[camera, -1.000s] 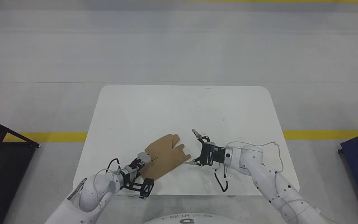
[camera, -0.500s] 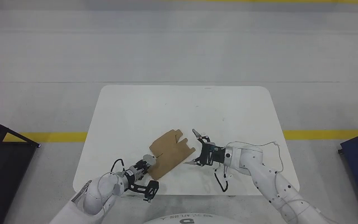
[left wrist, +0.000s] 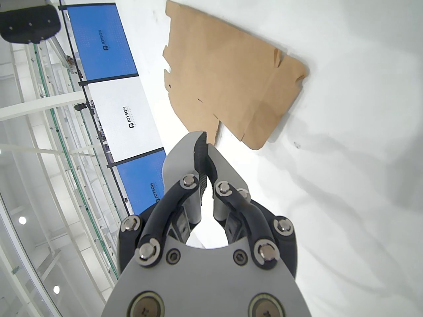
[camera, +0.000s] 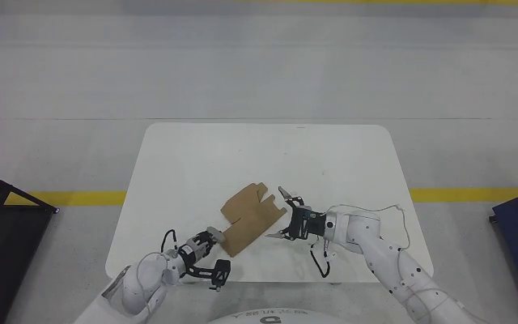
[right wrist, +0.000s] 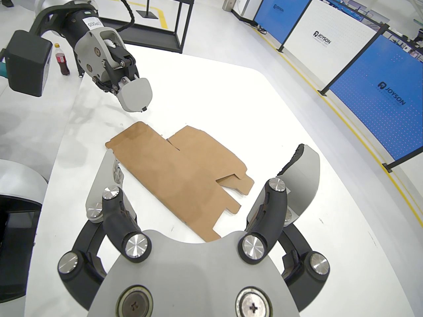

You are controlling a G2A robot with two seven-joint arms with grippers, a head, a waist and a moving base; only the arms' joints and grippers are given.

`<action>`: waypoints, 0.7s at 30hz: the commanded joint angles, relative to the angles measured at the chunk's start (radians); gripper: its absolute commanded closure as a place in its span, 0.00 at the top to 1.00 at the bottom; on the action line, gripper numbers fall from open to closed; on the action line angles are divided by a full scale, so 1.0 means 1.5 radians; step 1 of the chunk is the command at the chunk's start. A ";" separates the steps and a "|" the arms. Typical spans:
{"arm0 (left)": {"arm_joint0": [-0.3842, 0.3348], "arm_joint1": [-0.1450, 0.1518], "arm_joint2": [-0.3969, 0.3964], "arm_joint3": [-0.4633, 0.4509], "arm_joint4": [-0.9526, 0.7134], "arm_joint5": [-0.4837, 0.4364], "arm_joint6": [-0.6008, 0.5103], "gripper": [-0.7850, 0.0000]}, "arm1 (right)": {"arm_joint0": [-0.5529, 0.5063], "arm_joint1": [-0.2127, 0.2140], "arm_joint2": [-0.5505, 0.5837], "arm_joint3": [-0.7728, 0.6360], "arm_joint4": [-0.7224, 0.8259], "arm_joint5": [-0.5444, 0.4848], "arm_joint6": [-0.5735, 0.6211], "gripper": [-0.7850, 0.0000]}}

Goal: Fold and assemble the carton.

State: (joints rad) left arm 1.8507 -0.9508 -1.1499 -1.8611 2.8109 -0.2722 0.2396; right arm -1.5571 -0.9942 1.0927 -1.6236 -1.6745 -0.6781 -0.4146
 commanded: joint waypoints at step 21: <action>-0.072 -0.015 0.065 0.059 -0.010 -0.057 -0.037 0.74 | 0.064 -0.014 -0.068 0.025 0.024 -0.065 0.198 1.00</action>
State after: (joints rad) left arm 1.7439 -0.9728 -1.0567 -1.7754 2.7942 -0.3584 0.1850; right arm -1.4677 -1.0135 0.9940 -1.5906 -1.6454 -0.7753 -0.1225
